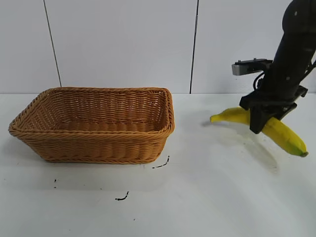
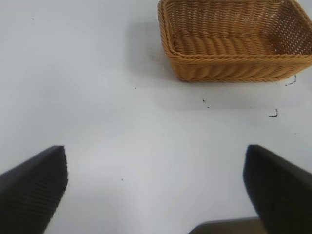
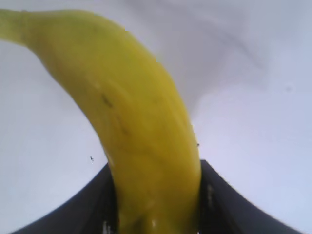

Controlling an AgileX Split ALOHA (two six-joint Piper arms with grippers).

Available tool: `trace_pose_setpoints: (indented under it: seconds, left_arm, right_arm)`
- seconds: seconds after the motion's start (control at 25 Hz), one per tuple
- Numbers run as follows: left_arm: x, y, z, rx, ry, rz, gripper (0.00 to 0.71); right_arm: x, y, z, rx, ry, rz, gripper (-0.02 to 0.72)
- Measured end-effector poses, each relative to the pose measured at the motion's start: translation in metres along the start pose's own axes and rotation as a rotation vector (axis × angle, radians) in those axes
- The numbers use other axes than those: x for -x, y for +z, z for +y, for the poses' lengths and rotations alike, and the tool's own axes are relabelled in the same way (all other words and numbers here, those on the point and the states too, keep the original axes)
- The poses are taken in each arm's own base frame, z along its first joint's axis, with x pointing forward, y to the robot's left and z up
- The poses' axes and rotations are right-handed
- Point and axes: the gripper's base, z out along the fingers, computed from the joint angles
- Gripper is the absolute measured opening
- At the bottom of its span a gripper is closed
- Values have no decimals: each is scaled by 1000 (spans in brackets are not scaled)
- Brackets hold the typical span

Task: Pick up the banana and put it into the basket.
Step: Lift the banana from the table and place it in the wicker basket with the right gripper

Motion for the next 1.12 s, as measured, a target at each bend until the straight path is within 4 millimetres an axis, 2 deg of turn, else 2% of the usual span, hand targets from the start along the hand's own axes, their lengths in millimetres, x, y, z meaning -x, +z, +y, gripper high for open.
trace_pose_setpoints:
  seconds: [0.24,0.44,0.72,1.12]
  left_arm:
    - [0,0,0,0,0,0,695]
    - [0,0,0,0,0,0,695]
    - [0,0,0,0,0,0,695]
    - [0,0,0,0,0,0,695]
  right_arm:
    - [27,-46,1,-7,50,-182,317]
    - [34,-48,23,-19,-15,-177,317]
    - [47,-43,93,-58,-204,-158,317]
    - [65,-30,201,-37,-516,-316,317]
